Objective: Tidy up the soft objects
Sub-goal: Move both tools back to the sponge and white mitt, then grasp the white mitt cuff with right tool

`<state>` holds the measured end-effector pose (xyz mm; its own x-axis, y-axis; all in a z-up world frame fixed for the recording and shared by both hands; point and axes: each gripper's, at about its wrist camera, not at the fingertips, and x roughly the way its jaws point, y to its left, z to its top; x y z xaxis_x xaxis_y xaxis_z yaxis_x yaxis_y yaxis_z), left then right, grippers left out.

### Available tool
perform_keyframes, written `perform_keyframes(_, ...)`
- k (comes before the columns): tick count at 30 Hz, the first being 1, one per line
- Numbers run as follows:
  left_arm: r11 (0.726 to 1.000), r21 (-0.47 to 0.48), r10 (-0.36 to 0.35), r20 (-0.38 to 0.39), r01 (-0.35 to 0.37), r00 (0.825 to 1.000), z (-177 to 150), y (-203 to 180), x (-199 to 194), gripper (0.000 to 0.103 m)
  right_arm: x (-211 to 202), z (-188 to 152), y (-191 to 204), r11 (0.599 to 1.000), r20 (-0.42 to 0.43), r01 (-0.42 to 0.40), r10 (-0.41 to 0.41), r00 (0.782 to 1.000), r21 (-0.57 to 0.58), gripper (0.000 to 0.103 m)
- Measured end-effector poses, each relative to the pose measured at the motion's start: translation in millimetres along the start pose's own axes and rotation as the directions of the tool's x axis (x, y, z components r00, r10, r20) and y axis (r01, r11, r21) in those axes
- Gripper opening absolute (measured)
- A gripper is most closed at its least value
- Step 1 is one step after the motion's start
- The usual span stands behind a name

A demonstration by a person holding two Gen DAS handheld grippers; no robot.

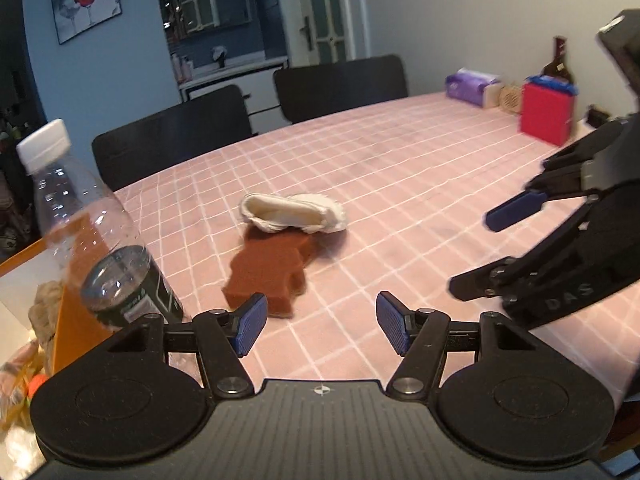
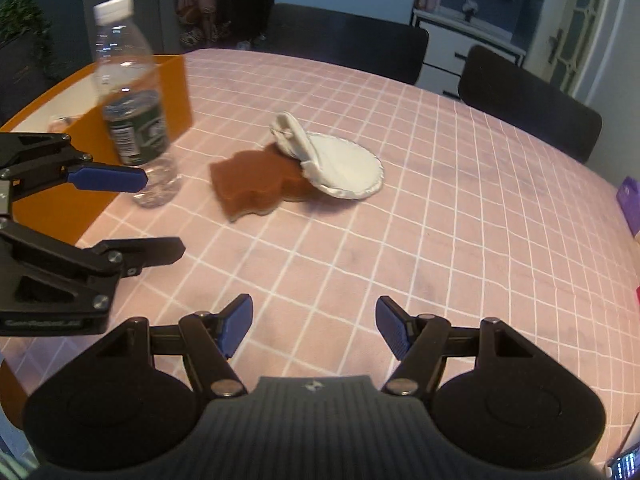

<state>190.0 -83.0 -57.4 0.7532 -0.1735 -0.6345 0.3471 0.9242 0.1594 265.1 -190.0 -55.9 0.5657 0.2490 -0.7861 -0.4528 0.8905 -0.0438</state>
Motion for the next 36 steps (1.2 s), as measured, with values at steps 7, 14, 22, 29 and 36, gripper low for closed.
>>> perform_keyframes(7, 0.999, -0.015, 0.048, -0.092, -0.050, 0.995, 21, 12, 40, 0.074, 23, 33, -6, 1.000, 0.047, 0.000, 0.001, 0.999, -0.024, 0.067)
perform_keyframes(14, 0.996, 0.010, 0.090, -0.196, -0.089, 0.977, 33, 17, 70, 0.074, 70, 60, -8, 0.984, 0.046, 0.007, 0.001, 0.999, -0.178, 0.060)
perform_keyframes(22, 0.994, 0.026, 0.106, -0.232, -0.103, 0.967, 36, 19, 86, 0.076, 106, 76, -1, 0.960, 0.047, -0.009, 0.023, 0.999, -0.279, 0.042)
perform_keyframes(29, 0.993, 0.026, 0.120, -0.224, -0.117, 0.967, 39, 20, 96, 0.085, 110, 74, -15, 0.975, 0.014, -0.061, 0.065, 0.998, -0.212, 0.010)
perform_keyframes(36, 0.988, 0.036, 0.155, -0.234, -0.151, 0.960, 34, 17, 113, 0.090, 86, 53, -32, 0.987, -0.025, -0.046, 0.043, 0.999, -0.157, 0.009)
